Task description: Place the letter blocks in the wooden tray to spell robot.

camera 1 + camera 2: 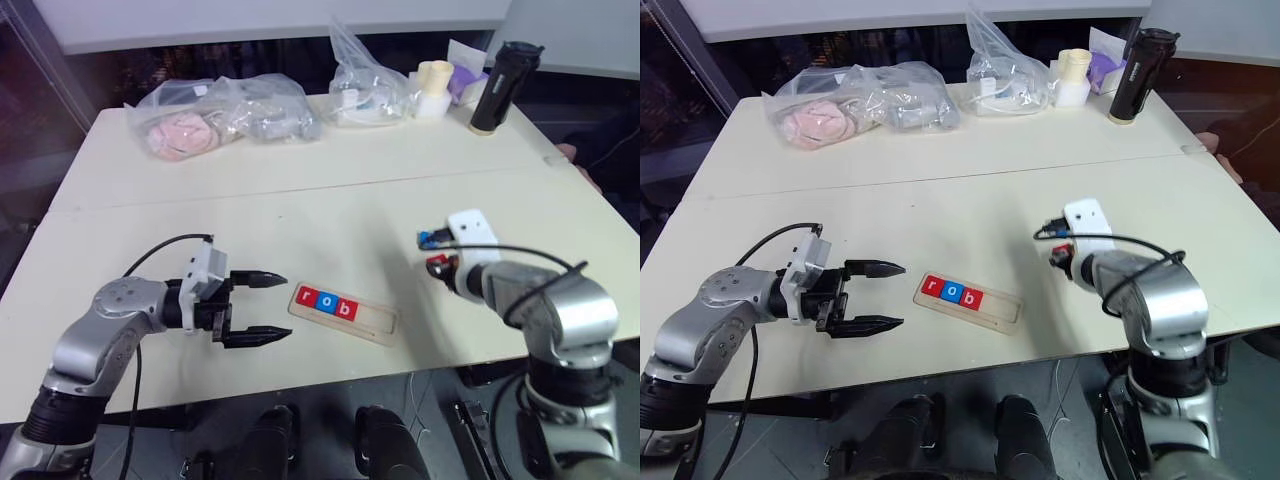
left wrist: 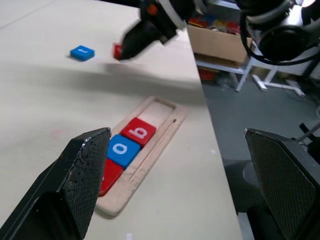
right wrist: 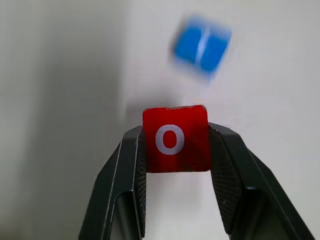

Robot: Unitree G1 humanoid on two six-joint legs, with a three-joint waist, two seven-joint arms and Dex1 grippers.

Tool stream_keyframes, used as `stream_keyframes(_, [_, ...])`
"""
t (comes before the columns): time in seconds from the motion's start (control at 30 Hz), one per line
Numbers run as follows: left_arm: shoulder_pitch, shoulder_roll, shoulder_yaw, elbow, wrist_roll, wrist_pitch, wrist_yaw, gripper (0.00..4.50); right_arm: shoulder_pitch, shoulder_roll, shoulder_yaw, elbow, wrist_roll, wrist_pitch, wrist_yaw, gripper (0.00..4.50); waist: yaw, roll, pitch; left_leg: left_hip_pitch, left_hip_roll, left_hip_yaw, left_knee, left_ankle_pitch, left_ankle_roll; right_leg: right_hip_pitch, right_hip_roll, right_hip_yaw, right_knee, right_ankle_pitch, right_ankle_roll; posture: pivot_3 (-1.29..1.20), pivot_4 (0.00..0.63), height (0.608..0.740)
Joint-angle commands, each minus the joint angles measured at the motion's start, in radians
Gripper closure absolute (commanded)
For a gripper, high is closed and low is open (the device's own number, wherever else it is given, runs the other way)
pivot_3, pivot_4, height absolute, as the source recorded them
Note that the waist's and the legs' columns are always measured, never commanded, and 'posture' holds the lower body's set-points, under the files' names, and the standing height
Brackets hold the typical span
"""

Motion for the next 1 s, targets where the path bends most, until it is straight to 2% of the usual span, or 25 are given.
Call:
stream_keyframes(0.03, [-0.018, 0.004, 0.001, -0.01, -0.003, -0.016, -0.016, 0.0, 0.04, -0.005, -0.039, -0.066, 0.072, 0.007, -0.039, 3.35, 0.001, 0.0, 0.0, 0.0, 0.0, 0.0, 0.0, 0.0, 0.0, 0.0, 0.0, 0.0, -0.001, 0.0, 0.0, 0.0, 0.15, 0.725])
stream_keyframes(0.17, [-0.03, 0.002, -0.004, -0.002, 0.001, -0.016, -0.024, 0.0, 0.065, 0.013, -0.046, -0.059, 0.111, 0.007, -0.096, 3.35, 0.005, 0.0, 0.0, -0.001, 0.001, -0.001, 0.0, 0.0, 0.0, 0.001, 0.0, 0.0, -0.005, 0.001, -0.002, 0.0, 0.15, 0.725])
stream_keyframes(0.23, [-0.032, 0.004, -0.005, -0.002, 0.002, -0.015, -0.025, 0.0, 0.081, 0.007, -0.048, -0.059, 0.135, 0.007, -0.111, 2.33, 0.005, 0.0, 0.0, -0.003, 0.0, -0.001, 0.0, 0.0, 0.0, 0.001, 0.0, 0.0, -0.007, 0.001, -0.002, 0.0, 0.15, 0.725])
stream_keyframes(0.27, [-0.033, 0.004, -0.005, -0.002, 0.002, -0.014, -0.025, 0.0, 0.086, 0.003, -0.05, -0.06, 0.147, 0.007, -0.118, 1.96, 0.006, 0.0, 0.0, -0.004, 0.0, -0.001, 0.0, 0.0, 0.0, 0.0, 0.0, -0.001, -0.008, 0.002, -0.002, 0.0, 0.15, 0.725])
stream_keyframes(0.3, [-0.034, 0.005, -0.005, -0.001, 0.001, -0.013, -0.026, 0.0, 0.088, -0.003, -0.049, -0.058, 0.159, 0.007, -0.123, 1.36, 0.006, 0.0, 0.0, -0.005, 0.0, -0.001, 0.0, -0.001, 0.001, 0.0, 0.0, -0.001, -0.009, 0.002, -0.002, 0.0, 0.15, 0.725])
stream_keyframes(0.33, [-0.034, 0.006, -0.005, -0.001, 0.002, -0.013, -0.027, 0.0, 0.085, -0.032, -0.038, -0.058, 0.173, 0.007, -0.111, 1.04, 0.007, 0.0, 0.0, -0.006, 0.0, -0.001, 0.0, -0.001, 0.001, 0.0, 0.0, -0.001, -0.01, 0.002, -0.002, 0.0, 0.15, 0.725])
stream_keyframes(0.4, [-0.035, 0.008, -0.004, 0.0, 0.001, -0.012, -0.028, 0.0, 0.068, -0.1, -0.006, -0.062, 0.192, 0.007, -0.073, 0.02, 0.006, 0.0, 0.0, -0.007, 0.0, 0.0, 0.0, -0.001, 0.002, -0.001, 0.0, -0.001, -0.011, 0.002, -0.001, 0.0, 0.15, 0.725])
stream_keyframes(0.47, [-0.033, 0.011, -0.001, -0.002, 0.0, -0.01, -0.027, 0.0, 0.045, -0.256, 0.067, -0.067, 0.208, -0.081, 0.076, 0.02, 0.006, 0.0, 0.0, -0.007, 0.0, 0.0, 0.0, -0.001, 0.002, -0.001, 0.0, -0.001, -0.011, 0.002, -0.001, 0.0, 0.15, 0.725])
stream_keyframes(0.53, [-0.033, 0.013, 0.0, -0.002, 0.0, -0.009, -0.028, 0.0, 0.051, -0.449, 0.147, -0.043, 0.165, -0.314, 0.29, 0.02, 0.006, 0.002, 0.001, -0.008, -0.001, 0.0, 0.002, -0.001, 0.003, -0.001, 0.0, -0.003, -0.011, 0.002, -0.001, 0.0, 0.15, 0.725])
stream_keyframes(0.6, [-0.036, 0.015, 0.001, 0.002, 0.0, -0.008, -0.029, 0.0, 0.061, -0.537, 0.181, -0.008, 0.128, -0.473, 0.401, 0.02, 0.005, 0.0, 0.001, -0.008, 0.0, -0.001, 0.004, -0.002, 0.003, 0.001, 0.0, -0.005, -0.011, 0.002, 0.0, 0.0, 0.15, 0.725])
stream_keyframes(0.67, [-0.041, 0.015, -0.001, 0.004, 0.0, -0.007, -0.028, 0.0, 0.126, -0.634, 0.197, 0.096, 0.03, -0.856, 0.642, 0.02, 0.006, 0.0, 0.001, -0.008, 0.001, -0.002, 0.005, -0.002, 0.003, 0.002, 0.0, -0.007, -0.012, 0.001, 0.001, 0.0, 0.15, 0.725])
stream_keyframes(0.73, [-0.042, 0.016, -0.003, 0.002, 0.0, -0.006, -0.026, 0.0, 0.148, -0.668, 0.216, 0.235, -0.038, -1.13, 0.809, 0.02, 0.007, 0.0, 0.001, -0.008, 0.0, -0.001, 0.006, -0.002, 0.003, 0.002, 0.0, -0.007, -0.012, 0.001, 0.001, 0.0, 0.15, 0.725])
stream_keyframes(0.8, [-0.045, 0.018, -0.002, 0.002, -0.001, -0.004, -0.025, 0.0, 0.105, -0.65, 0.253, 0.377, -0.091, -1.266, 0.883, 0.02, 0.005, 0.0, 0.002, -0.009, 0.0, -0.001, 0.007, -0.003, 0.004, 0.003, 0.001, -0.007, -0.012, 0.003, 0.002, 0.0, 0.15, 0.725])
stream_keyframes(0.9, [-0.049, 0.024, 0.004, -0.004, -0.007, 0.003, -0.022, 0.0, 0.006, -0.588, 0.311, 0.575, -0.146, -1.417, 1.001, 0.02, 0.0, 0.0, 0.002, -0.009, 0.0, -0.001, 0.009, -0.003, 0.004, 0.002, 0.0, -0.006, -0.012, 0.004, 0.002, 0.0, 0.15, 0.725])
stream_keyframes(1.0, [-0.044, 0.033, 0.011, -0.015, -0.016, 0.011, -0.02, 0.0, -0.066, -0.536, 0.35, 0.703, -0.206, -1.499, 1.057, 0.02, 0.004, 0.0, 0.002, -0.009, 0.001, -0.001, 0.009, -0.003, 0.004, 0.001, 0.0, -0.006, -0.011, 0.005, 0.001, 0.0, 0.15, 0.725])
